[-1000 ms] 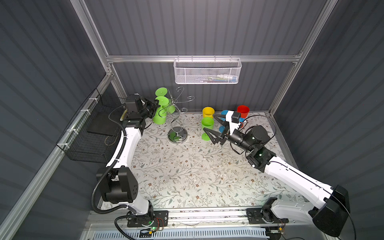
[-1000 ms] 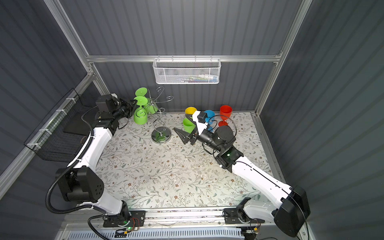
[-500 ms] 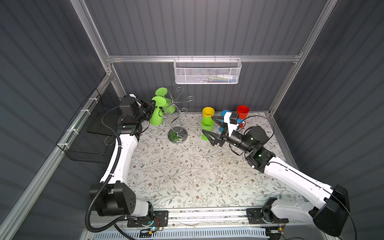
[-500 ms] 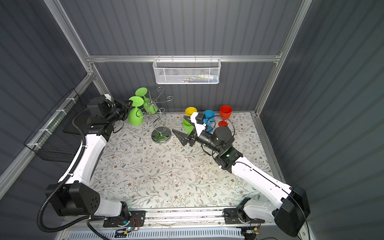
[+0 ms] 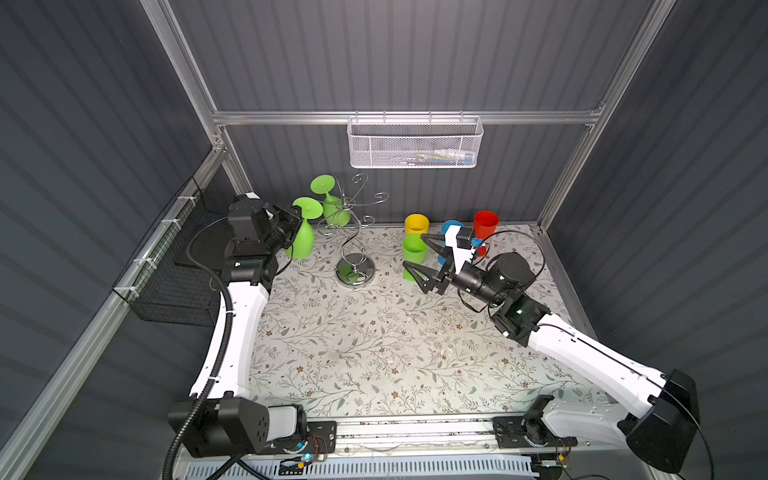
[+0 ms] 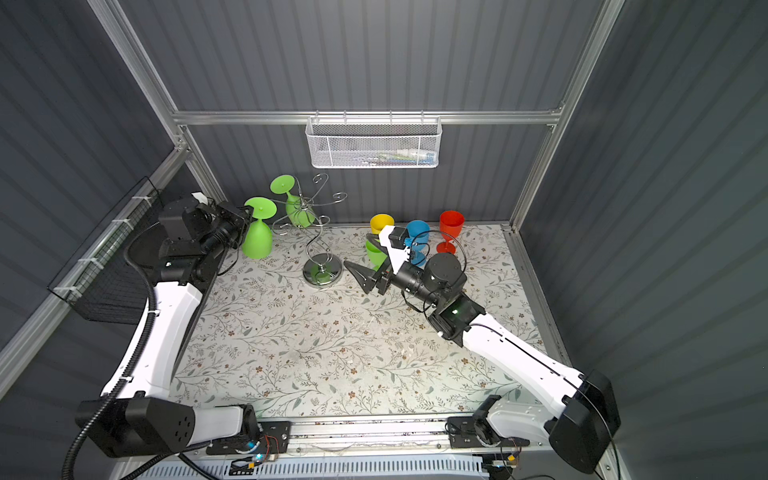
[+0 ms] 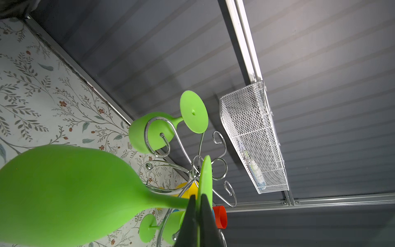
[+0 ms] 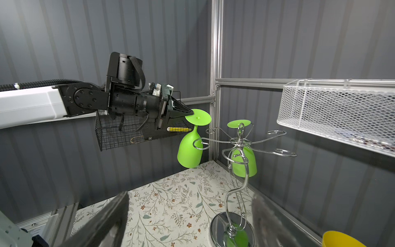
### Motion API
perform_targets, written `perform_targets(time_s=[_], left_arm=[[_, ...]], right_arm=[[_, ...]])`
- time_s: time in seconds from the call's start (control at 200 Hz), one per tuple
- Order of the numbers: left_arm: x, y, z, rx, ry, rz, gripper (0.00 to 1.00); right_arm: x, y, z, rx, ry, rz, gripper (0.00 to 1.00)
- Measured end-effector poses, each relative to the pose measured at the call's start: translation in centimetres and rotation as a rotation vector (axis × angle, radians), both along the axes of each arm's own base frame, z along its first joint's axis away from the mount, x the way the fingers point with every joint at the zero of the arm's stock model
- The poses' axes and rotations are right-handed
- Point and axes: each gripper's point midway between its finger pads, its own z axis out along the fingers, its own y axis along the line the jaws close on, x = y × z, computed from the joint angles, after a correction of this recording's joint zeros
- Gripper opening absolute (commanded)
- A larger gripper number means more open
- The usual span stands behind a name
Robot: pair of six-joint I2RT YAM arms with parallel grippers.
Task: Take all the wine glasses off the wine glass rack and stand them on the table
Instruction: 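Slide the green glass off its rack hook with the left gripper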
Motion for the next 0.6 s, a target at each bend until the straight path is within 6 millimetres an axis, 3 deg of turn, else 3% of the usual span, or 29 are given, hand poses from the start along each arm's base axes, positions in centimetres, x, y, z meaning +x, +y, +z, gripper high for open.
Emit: perform_targets(time_s=[0.34,0.6], left_arm=[[-3.1,0.0,0.3,0.049,0.003,-0.01,0.0],[-5.5,-1.3,0.7,0.108,-0.004,-0.103,0.0]], right_arm=[[1.1,-0.2,-1.9,-0.012,0.135,-0.046,0.89],[2.5,-0.2,-3.8,-0.04,0.28,-0.093,0.89]])
